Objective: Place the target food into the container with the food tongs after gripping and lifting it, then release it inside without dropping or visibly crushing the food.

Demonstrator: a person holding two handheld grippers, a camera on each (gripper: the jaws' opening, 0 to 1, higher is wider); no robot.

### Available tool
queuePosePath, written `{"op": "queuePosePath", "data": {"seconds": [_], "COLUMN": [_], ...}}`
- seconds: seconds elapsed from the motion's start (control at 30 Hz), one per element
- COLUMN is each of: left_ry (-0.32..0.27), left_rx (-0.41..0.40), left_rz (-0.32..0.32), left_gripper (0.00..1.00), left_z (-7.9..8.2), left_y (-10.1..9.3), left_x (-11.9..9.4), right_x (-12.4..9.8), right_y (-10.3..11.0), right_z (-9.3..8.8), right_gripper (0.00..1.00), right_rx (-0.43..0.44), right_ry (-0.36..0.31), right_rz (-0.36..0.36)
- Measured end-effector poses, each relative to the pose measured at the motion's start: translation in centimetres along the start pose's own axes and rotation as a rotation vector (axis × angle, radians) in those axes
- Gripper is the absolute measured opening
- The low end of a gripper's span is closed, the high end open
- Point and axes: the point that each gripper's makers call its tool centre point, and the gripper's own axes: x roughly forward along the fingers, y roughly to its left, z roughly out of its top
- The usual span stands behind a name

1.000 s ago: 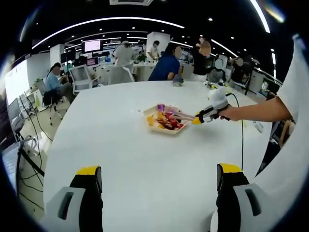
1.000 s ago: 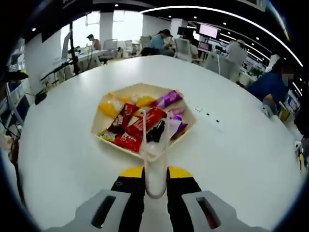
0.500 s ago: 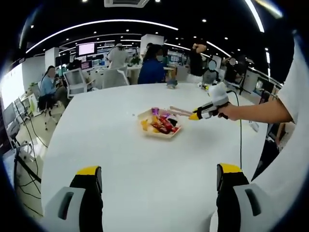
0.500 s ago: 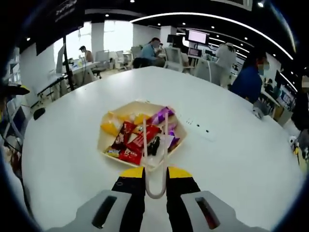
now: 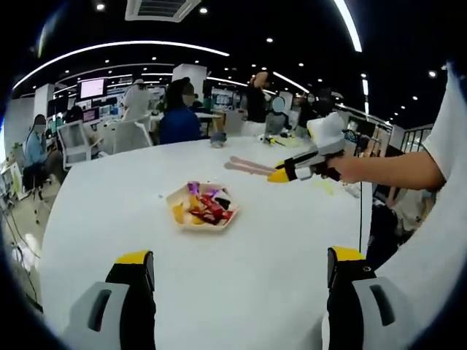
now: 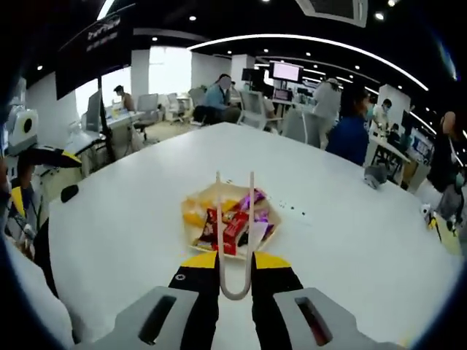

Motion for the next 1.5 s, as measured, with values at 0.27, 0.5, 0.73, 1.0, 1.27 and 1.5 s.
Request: {"op": "queuePosePath", "data": {"seconds": [0.27, 0.5, 0.73, 1.0, 1.27, 1.5], "left_ry": [-0.026, -0.046, -0.097, -0.294, -0.603, -0.646], "left_rx": [0.031, 0.02, -0.104, -0.472, -0.904, -0.943], "left_rz": [-0.142, -0.223, -0.275, -0.418, -0.518, -0.609], "left_gripper": [0.99, 0.99, 0.99, 0.78, 0.72, 0.6], "left_z": [1.5, 2.3, 2.9, 4.1, 5.6, 6.3], "left_y": [-2.2, -3.3, -3.9, -4.1, -0.7, -1.7], "left_x": [2.3, 3.3, 2.8, 2.4, 2.2, 1.4], "right_x": [-3.7, -5.5, -6.7, -7.3, -7.3, -7.5], "right_y": [2.0, 3.1, 4.4, 10.1, 15.4, 19.7], "right_z": [1.5, 1.1, 1.0, 2.1, 3.2, 3.0], "right_gripper": [0.14, 0.14, 0.15, 0.15, 0.15, 0.15], "right_rx": [0.048, 0.047, 0.031, 0.092, 0.29, 0.45], "right_ry": [-0.056, -0.073, -0.098, -0.191, -0.272, -0.215], "right_rz": [-0.034, -0.057, -0.036, 0.216, 0.564, 0.828]}}
